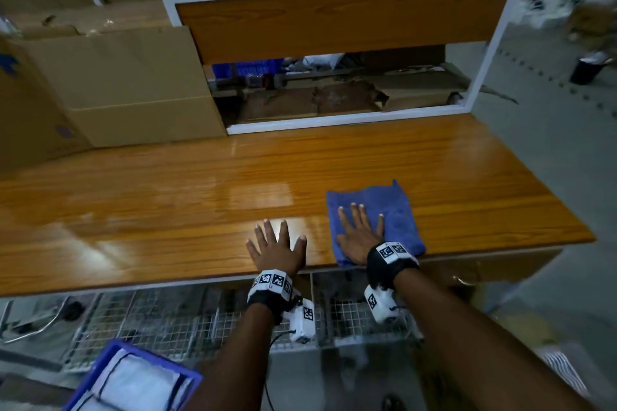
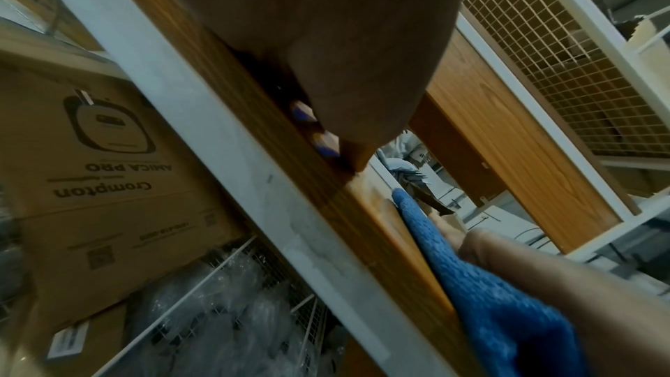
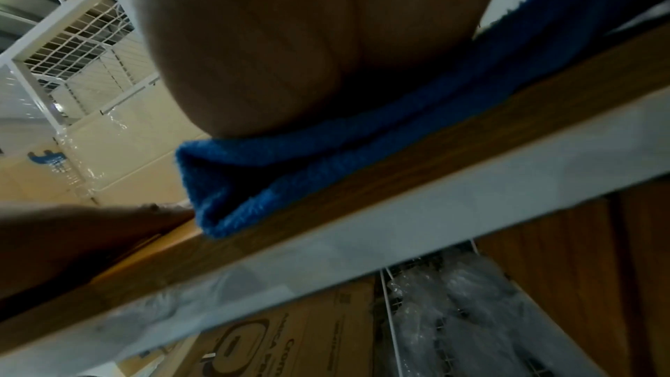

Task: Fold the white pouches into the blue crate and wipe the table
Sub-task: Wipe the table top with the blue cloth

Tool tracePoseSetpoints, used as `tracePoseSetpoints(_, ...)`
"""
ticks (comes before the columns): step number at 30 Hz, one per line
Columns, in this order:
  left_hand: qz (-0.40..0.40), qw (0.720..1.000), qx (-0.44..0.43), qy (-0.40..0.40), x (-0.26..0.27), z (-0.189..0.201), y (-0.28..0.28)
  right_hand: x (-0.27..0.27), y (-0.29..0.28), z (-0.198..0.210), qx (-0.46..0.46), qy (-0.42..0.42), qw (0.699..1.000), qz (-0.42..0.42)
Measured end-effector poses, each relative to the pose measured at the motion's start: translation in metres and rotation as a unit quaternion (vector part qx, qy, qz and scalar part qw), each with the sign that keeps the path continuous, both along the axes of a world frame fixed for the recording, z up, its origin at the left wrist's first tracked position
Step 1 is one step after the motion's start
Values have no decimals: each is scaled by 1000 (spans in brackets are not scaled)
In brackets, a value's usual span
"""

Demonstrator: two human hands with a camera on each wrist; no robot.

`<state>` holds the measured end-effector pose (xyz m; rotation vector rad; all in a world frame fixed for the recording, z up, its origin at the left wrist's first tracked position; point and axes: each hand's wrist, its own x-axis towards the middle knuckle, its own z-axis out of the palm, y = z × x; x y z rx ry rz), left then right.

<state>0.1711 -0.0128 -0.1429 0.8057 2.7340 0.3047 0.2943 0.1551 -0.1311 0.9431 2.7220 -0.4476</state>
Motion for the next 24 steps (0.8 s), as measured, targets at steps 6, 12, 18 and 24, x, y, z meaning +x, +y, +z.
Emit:
tracePoseSetpoints(6,-30,999,-8,9,1,-3,0,18,-7,-3,44,25,999,-19)
tracePoseSetpoints(12,-96,995,-15,36,17,-6,4,37,8,-5,58,45,997,14)
tracePoseSetpoints(18,-92,993,-22,65,43,-10,30,80,59,-8,43,64,997,-20)
tracePoseSetpoints(24,-112,991,-30,73,83,-9,73,156,140,-12,81,50,989,-116)
